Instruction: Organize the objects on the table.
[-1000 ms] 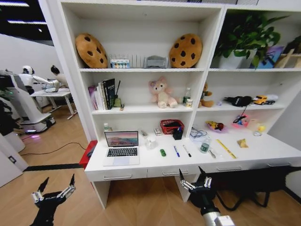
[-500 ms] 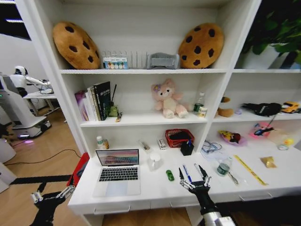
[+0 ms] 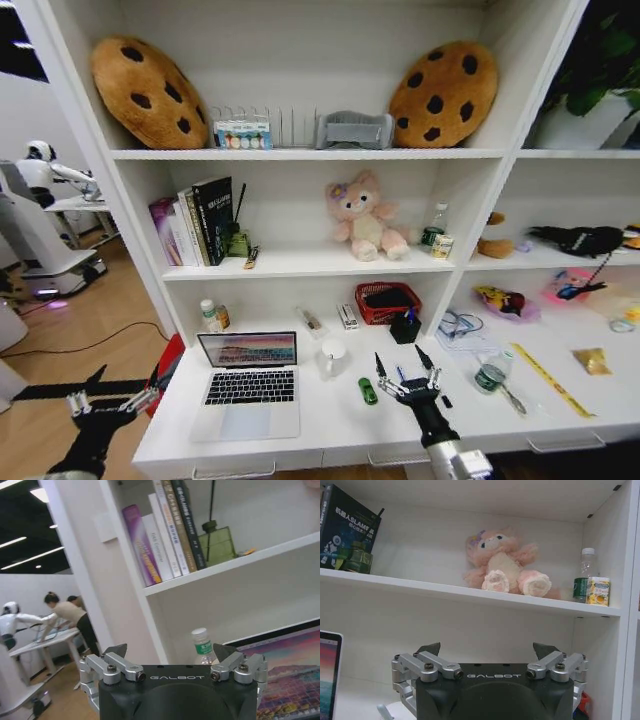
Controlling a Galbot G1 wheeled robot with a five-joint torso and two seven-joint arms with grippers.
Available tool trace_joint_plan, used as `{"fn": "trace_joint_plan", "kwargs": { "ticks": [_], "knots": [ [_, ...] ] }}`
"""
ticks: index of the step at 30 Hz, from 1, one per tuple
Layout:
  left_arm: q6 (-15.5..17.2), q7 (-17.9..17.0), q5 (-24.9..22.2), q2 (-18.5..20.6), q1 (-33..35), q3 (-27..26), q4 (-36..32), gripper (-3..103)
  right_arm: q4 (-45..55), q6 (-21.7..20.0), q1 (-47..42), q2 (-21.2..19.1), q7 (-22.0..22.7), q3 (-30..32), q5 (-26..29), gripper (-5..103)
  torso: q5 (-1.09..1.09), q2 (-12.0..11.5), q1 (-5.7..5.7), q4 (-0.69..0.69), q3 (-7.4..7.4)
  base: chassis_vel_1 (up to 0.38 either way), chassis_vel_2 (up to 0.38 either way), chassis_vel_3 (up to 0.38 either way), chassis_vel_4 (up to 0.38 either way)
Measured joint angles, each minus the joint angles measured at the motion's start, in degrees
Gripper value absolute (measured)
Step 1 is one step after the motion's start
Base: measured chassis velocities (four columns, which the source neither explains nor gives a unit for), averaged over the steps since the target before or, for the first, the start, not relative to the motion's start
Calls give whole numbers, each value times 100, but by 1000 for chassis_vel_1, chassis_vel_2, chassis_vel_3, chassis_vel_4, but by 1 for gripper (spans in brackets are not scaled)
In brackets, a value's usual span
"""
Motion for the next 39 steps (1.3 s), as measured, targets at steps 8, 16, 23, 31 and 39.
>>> {"fn": "trace_joint_plan", "kwargs": {
  "ticks": [8, 16, 23, 31, 39],
  "knots": [
    [110, 120, -539, 1865, -98, -266, 714, 71, -177, 18, 41, -12, 62, 97, 16, 100, 1, -5, 9, 2, 2, 0, 0, 0, 0],
    [69, 236, -684, 2956, -281, -264, 1208, 43, -323, -6, 87, -6, 61, 100, 39, 100, 1, -4, 7, 0, 2, 0, 0, 0, 0],
    [-71, 883, -895, 4553, -773, -87, 2042, 16, -667, -92, 244, -5, 67, 180, 182, 100, 2, -4, 7, 0, 2, 0, 0, 0, 0],
    [-52, 1815, -1065, 6128, -966, 160, 2324, 0, -1038, -67, 420, 75, 67, 172, 192, 100, 3, -4, 7, 0, 2, 0, 0, 0, 0],
    [-48, 2374, -1288, 7185, -792, 90, 2608, 0, -1183, -70, 616, 12, 59, 144, 216, 100, 3, -4, 7, 0, 2, 0, 0, 0, 0]
  ]
}}
